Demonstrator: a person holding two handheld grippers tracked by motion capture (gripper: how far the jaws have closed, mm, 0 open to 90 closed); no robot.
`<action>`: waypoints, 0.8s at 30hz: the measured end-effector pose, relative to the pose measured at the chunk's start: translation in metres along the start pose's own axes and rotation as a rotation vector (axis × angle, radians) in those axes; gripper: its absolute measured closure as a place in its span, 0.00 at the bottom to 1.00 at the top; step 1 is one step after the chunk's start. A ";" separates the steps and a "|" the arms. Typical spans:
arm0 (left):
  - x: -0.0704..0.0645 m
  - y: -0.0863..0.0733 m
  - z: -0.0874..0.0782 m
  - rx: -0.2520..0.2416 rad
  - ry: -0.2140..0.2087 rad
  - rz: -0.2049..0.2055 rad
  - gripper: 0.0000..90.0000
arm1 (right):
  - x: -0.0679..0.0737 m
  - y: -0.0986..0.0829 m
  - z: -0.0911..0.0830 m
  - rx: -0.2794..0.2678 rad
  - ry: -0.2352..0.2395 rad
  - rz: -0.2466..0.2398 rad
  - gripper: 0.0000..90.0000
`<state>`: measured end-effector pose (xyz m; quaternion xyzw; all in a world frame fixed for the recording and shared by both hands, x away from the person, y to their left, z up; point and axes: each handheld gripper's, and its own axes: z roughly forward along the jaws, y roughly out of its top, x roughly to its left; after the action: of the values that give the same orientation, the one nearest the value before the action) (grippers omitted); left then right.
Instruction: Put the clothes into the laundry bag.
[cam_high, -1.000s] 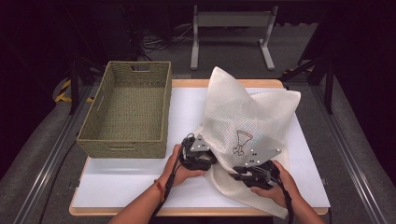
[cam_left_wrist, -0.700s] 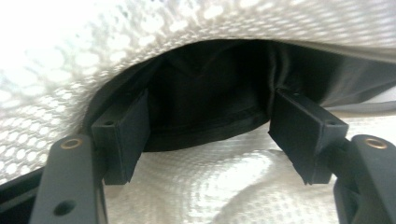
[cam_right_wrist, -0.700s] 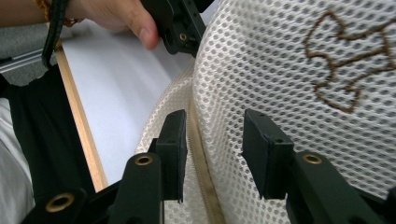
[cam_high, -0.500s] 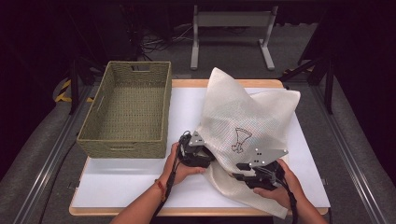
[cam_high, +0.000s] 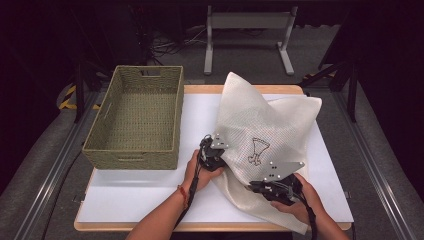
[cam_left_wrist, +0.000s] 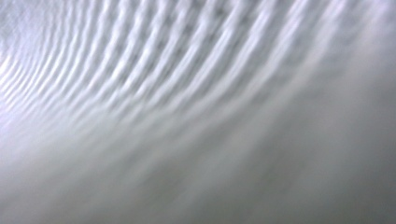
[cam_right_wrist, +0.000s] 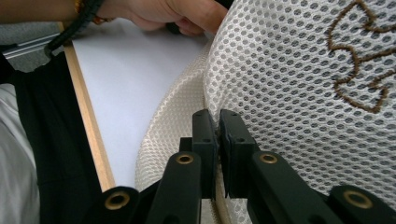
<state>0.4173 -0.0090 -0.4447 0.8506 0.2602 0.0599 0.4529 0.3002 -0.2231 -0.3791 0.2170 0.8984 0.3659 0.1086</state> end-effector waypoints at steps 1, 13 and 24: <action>-0.003 0.002 0.003 0.000 -0.002 0.004 0.97 | 0.000 0.000 0.000 0.001 0.007 0.000 0.95; -0.005 0.002 -0.004 -0.028 -0.050 0.031 0.82 | -0.002 -0.001 -0.002 -0.006 -0.002 0.008 0.93; -0.006 -0.030 -0.048 0.037 0.038 0.078 0.47 | 0.000 0.002 -0.007 -0.040 0.002 0.013 0.94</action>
<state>0.3845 0.0367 -0.4400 0.8672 0.2364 0.0891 0.4291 0.2988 -0.2260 -0.3729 0.2204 0.8895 0.3849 0.1096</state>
